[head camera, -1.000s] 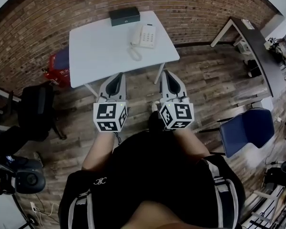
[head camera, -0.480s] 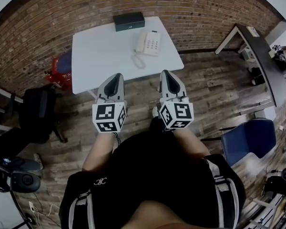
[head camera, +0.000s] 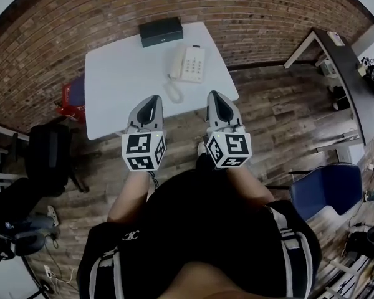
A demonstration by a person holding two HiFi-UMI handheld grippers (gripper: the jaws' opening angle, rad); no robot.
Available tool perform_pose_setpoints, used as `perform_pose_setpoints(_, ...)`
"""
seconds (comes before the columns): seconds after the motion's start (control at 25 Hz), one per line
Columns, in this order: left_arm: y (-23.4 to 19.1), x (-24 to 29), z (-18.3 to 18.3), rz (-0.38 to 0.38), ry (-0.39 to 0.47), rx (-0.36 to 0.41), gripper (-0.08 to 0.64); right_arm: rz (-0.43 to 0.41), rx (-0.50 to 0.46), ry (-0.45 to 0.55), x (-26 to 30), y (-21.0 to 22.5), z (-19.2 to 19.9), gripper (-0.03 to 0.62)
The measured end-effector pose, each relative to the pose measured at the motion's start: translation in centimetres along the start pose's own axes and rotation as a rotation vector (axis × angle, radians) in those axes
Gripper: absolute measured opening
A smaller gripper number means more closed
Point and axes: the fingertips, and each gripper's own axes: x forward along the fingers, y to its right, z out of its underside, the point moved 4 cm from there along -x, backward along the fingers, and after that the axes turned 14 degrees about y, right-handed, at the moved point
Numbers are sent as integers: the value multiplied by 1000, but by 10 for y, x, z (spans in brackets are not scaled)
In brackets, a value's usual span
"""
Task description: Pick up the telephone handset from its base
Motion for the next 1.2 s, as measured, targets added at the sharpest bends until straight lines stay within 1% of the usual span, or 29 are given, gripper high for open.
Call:
perform_pose_setpoints(0.2,8,63,2,6,-20,18,2,4,39,-22,46,43,12,-3)
perform_pose_setpoints(0.4,7,112,10,-17,-62,20,2,-20,68,-38,88,77,22,-3)
perform_pose_setpoints(0.8,12,200,44,-74,-154,-3,2,-57,110,-110,149,150,52,-3)
perform_pose_setpoints(0.96,11,226,55,-109,-183,-10,2,-108,116,-123,174,169,57,-2)
perform_pose_setpoints(1.08,8,241,66,-124,-221,-8,2,-151,118,-126,190,176,59,-3)
perform_pose_setpoints(1.2,3,253,76,-140,-256,1,2,-172,121,-129,203,183,62,-3)
